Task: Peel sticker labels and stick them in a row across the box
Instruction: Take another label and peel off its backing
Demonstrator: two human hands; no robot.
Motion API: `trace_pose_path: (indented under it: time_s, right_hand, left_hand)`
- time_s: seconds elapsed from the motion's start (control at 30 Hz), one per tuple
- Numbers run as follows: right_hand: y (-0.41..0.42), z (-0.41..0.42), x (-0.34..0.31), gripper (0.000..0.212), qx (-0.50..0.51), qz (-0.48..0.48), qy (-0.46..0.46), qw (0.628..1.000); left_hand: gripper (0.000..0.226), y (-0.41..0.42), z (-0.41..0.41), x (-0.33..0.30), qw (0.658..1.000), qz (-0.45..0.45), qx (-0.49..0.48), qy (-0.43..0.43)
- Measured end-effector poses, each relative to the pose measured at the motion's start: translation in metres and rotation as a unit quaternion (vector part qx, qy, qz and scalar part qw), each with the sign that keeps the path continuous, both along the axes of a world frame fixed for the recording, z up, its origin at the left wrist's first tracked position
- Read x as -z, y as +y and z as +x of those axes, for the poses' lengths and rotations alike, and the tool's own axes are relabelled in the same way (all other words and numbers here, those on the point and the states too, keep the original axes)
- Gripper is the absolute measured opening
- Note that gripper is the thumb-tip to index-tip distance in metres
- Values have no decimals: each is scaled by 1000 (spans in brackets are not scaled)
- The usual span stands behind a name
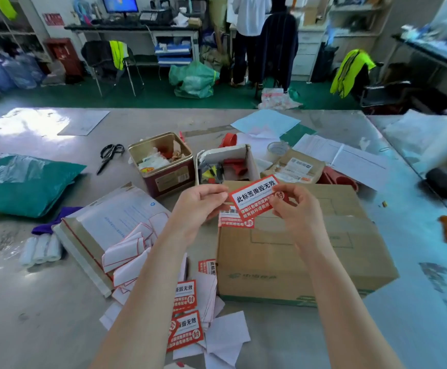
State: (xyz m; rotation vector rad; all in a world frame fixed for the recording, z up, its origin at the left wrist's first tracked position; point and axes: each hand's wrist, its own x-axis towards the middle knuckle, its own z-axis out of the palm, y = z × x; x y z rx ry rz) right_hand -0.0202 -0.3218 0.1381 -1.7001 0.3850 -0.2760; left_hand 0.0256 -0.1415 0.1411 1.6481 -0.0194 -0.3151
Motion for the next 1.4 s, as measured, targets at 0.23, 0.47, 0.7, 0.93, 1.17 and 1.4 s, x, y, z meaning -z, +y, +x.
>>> trace_pose_path:
  time_s: [0.23,0.47,0.7,0.93,1.17,1.4]
  right_hand:
    - [-22,-2,2,14,10,-57,0,998]
    - [-25,5,6,27,-12,-108,-23,994]
    - [-16,3,4,26,-58,-194,-23,979]
    - [-8,-1,-2,14,-120,-155,-46,980]
    - [-7,-1,-3,12,-94,-134,-53,985]
    - [-7,-1,-3,12,-94,-145,-51,984]
  left_hand:
    - [22,-17,0,-4,995,6,98,-24]
    - [36,-26,2,-7,990,6,137,-23]
    - [36,-28,3,-3,992,-7,118,-44]
    - [42,-32,2,0,993,-11,93,-74]
    - [41,-35,-1,-2,989,9,97,-109]
    - [43,-35,-2,-5,988,10,96,-119]
